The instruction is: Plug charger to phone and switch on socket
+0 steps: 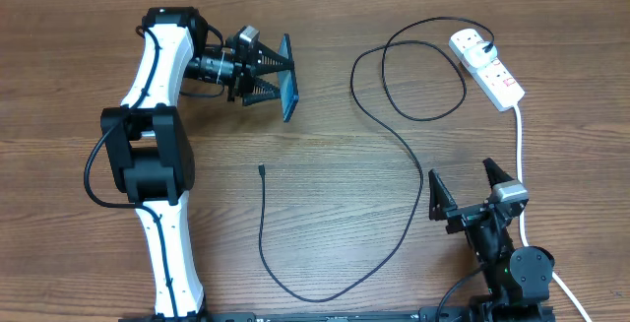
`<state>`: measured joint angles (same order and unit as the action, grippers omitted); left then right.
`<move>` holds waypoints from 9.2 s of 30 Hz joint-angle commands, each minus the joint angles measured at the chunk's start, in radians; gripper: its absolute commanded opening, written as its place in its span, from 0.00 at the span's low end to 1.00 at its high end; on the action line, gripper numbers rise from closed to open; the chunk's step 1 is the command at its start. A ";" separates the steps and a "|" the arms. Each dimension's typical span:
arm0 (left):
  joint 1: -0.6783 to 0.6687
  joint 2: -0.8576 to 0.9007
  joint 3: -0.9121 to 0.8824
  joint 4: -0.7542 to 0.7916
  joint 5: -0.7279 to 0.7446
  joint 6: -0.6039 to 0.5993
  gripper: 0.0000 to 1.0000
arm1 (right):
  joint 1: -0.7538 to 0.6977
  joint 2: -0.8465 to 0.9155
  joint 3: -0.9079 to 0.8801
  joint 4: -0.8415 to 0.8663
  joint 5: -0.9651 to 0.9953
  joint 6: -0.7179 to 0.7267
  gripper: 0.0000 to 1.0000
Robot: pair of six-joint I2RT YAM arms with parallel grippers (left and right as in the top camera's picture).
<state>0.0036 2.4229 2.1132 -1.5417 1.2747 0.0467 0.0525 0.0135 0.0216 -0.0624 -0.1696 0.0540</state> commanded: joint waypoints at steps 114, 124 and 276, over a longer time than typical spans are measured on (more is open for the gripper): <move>-0.204 0.000 0.028 -0.036 -0.343 -0.046 0.63 | 0.438 1.807 1.251 -0.463 -0.449 0.604 0.35; -0.208 0.000 0.028 -0.028 -0.343 -0.046 0.64 | 0.438 1.807 1.251 -0.467 -0.449 0.604 0.04; -0.033 0.000 0.026 -0.150 -0.123 -0.195 0.04 | 0.217 1.806 1.255 -0.634 -0.275 0.405 1.00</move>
<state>-0.0105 2.4390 2.1216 -1.6833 1.1278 -0.0425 0.2817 1.8206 1.2732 -0.6819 -0.5850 0.4690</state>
